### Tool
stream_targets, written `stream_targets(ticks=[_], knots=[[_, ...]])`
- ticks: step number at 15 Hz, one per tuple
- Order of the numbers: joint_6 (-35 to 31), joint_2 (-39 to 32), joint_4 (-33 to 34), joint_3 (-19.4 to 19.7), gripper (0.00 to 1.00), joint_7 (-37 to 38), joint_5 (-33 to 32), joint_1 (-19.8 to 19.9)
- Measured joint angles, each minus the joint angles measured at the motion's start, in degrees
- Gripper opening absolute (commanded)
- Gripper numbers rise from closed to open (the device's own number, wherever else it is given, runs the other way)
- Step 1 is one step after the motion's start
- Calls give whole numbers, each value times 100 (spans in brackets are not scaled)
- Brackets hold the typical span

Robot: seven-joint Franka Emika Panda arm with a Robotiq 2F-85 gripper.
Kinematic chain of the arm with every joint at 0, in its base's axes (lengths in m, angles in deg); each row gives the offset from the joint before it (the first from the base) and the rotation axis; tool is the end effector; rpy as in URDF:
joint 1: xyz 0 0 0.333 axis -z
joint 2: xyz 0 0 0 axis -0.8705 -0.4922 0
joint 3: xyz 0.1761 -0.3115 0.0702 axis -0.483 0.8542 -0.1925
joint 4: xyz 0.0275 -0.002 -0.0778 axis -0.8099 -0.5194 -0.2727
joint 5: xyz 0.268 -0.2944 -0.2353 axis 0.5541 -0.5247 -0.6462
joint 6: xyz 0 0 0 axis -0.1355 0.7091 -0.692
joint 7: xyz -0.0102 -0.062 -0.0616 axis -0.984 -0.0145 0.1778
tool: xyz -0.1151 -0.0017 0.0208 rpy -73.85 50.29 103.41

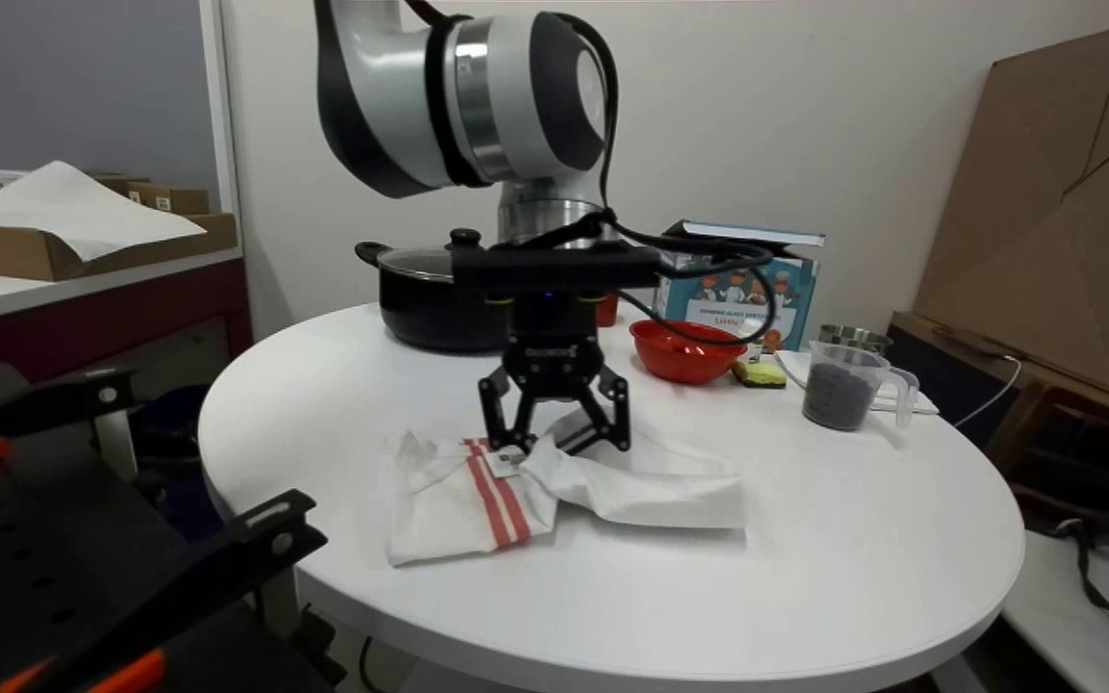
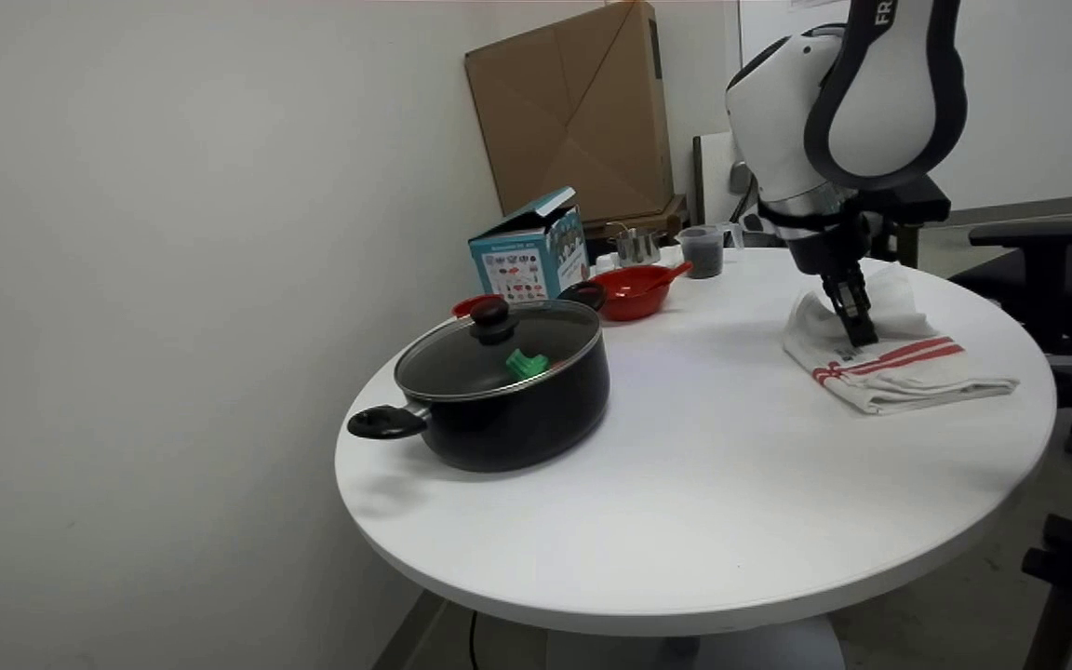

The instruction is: Use the white and red towel to wipe the table top

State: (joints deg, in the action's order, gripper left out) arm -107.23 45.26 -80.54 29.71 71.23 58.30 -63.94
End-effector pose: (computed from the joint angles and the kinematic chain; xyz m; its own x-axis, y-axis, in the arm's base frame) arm 0.5017 -0.0930 0.0373 0.8374 0.4557 -0.3018 0.5153 -0.8423 0.1581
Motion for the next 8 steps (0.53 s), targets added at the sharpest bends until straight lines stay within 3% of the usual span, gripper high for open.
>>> stream_targets(ticks=[8], knots=[[328,-161,973,542,0,397,125,794]])
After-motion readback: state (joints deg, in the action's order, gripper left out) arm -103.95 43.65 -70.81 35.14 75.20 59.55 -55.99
